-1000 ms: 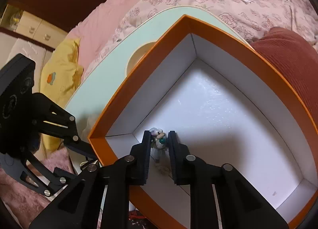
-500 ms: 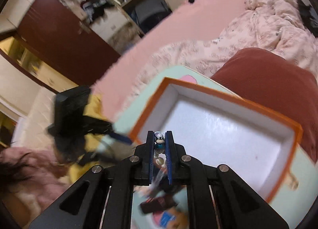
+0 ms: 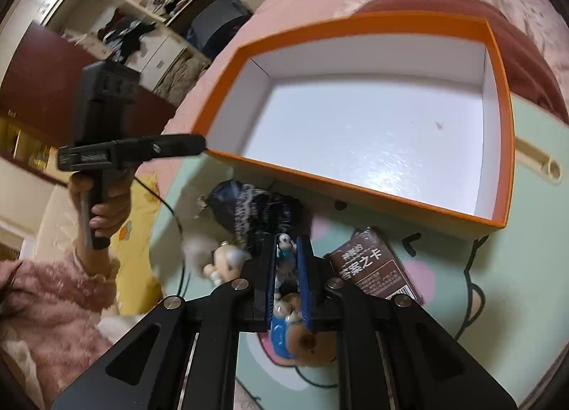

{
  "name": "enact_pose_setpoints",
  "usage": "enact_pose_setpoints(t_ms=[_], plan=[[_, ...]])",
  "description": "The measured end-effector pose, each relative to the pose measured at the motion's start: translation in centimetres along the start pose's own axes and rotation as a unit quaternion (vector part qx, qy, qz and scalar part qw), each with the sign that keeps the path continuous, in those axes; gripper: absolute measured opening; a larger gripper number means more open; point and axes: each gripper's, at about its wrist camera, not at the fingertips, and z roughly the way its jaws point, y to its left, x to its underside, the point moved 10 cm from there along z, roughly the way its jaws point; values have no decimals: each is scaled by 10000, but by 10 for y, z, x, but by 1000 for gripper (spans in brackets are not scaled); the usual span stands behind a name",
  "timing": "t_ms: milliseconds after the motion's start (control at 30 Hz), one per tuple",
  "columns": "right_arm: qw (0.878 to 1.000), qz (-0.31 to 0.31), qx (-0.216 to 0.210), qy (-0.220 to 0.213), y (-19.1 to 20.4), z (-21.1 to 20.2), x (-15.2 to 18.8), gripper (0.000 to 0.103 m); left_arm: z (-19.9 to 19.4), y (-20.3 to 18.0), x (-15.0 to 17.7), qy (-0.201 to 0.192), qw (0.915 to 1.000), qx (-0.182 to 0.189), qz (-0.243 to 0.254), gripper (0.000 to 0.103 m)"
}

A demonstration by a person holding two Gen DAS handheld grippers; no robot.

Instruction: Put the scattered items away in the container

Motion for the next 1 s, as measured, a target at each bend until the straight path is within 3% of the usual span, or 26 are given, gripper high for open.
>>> enact_pose_setpoints(t_ms=[67,167,267,367,433,533,733,900,1000], plan=[[9997,58,12,-233,-3,-1,-3,17,1,5,-5,-90,9996,-255,92,63],[9966,162,136,-797,-5,-15,-12,24,-1,1,-8,-183,9997,-148,82,62],[9898,211,126,-1405,2,-41,-17,25,-16,-11,-10,-567,9976,-318,236,62],[9772,32,573,-2044,11,-68,-11,28,-45,-25,4,-961,9932,-490,444,64],[9686,-5,941,-2303,17,-78,3,32,-61,-32,17,-1212,9892,-618,552,73],[9556,64,1532,-2518,22,-79,31,48,-81,-41,46,-1580,9837,-708,495,83],[9334,340,2346,-2695,37,-59,101,50,-79,-55,117,-1715,9826,-606,376,84],[9213,700,2850,-2550,18,-51,132,53,-52,-49,146,-1683,9743,-1341,672,84],[9159,736,3101,-2441,12,-52,136,53,-31,-37,157,-1421,9770,-1507,512,84]])
